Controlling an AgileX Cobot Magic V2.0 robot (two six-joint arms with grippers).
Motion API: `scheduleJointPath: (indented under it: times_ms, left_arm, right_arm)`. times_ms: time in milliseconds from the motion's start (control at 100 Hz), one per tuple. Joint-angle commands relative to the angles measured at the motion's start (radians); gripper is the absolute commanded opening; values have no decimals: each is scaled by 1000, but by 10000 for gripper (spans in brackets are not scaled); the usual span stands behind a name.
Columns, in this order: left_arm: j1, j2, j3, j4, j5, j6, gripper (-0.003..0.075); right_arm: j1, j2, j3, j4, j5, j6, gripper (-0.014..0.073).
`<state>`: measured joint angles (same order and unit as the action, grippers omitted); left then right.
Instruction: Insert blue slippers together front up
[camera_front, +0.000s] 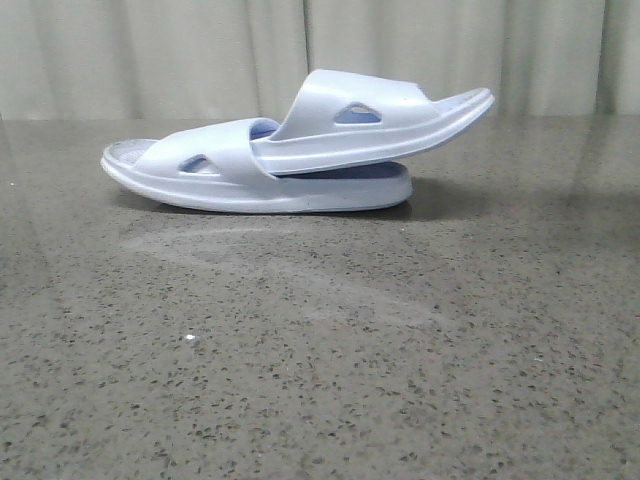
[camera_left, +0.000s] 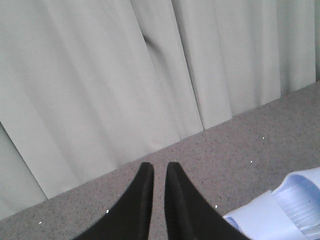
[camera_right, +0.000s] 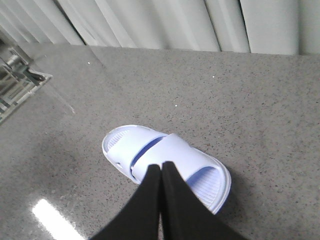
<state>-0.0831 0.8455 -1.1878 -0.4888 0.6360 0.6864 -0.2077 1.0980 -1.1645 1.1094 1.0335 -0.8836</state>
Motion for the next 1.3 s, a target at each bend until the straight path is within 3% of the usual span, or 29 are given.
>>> scheduleJointPath:
  times_ms: [0,210,380,660,830,1290]
  left_arm:
    - [-30,-81,33,-5,-124,-60,15]
    - [-32,-214,287,-20,-293,-60,15]
    - [-32,-320,500,-84,-419,-60,15]
    - [-32,-486,765,-191,-481,-58,15]
    - [-32,-570,840,-217,-483,-58,15]
    - [-32,-574,842,-244,-498,-58,15]
  right_arm:
    - [7,-116,49,31,-143,-12,-88]
    - [7,-341,317,47,-416,-30,-88]
    - [7,-480,493,37,-444,-102,-88]
    - [24,-660,783,37,-496,-118,-88]
    - [26,-735,851,66,-529,-118,-88]
    - [62,-736,851,93,-531,-118,-89]
